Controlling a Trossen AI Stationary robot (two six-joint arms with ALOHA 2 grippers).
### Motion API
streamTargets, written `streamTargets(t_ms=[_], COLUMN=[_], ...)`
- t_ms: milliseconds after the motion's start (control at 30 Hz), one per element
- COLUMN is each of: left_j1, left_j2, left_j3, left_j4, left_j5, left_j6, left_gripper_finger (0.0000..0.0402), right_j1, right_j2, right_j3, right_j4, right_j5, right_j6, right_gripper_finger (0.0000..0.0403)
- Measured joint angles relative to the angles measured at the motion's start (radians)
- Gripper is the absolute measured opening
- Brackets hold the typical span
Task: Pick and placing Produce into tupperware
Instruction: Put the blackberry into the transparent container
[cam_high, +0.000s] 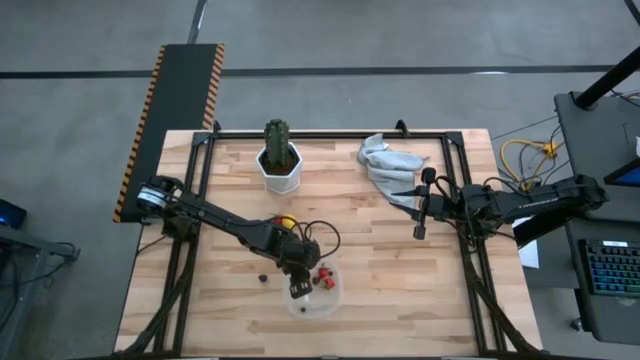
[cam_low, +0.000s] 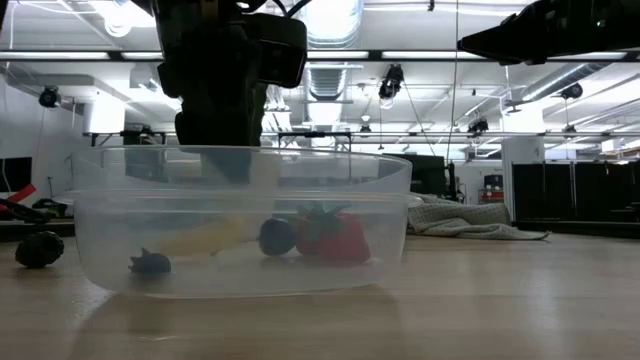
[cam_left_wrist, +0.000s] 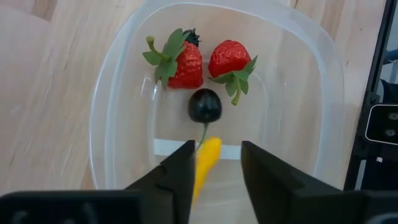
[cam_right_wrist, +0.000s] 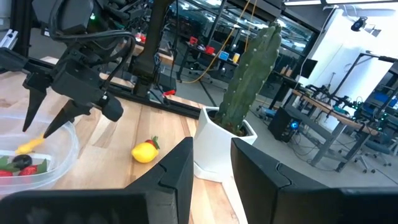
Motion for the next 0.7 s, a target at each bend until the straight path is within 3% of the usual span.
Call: streamTargets(t_ms=[167,467,700], left_j1=[0.000,-0.004,-0.077], left_j2=[0.000,-0.129,-0.228], left_j3=[0.001,0.005,-0.016], left_j4=[-0.004,-0.120,-0.387], left_j5=[0.006,-0.004,-0.197], left_j6=[-0.007,-0.013,0.047], left_gripper_finger=[0.0157,0.0164,0.0164], right_j1=[0.000,0.000,0.000], right_j2=[0.000,0.000,0.000], right_j3=[0.000,0.000,0.000], right_j4=[0.000,0.000,0.000], right_j5=[0.000,0.000,0.000], right_j6=[0.000,0.000,0.000], right_gripper_finger=[0.0100,0.0100,0.0100])
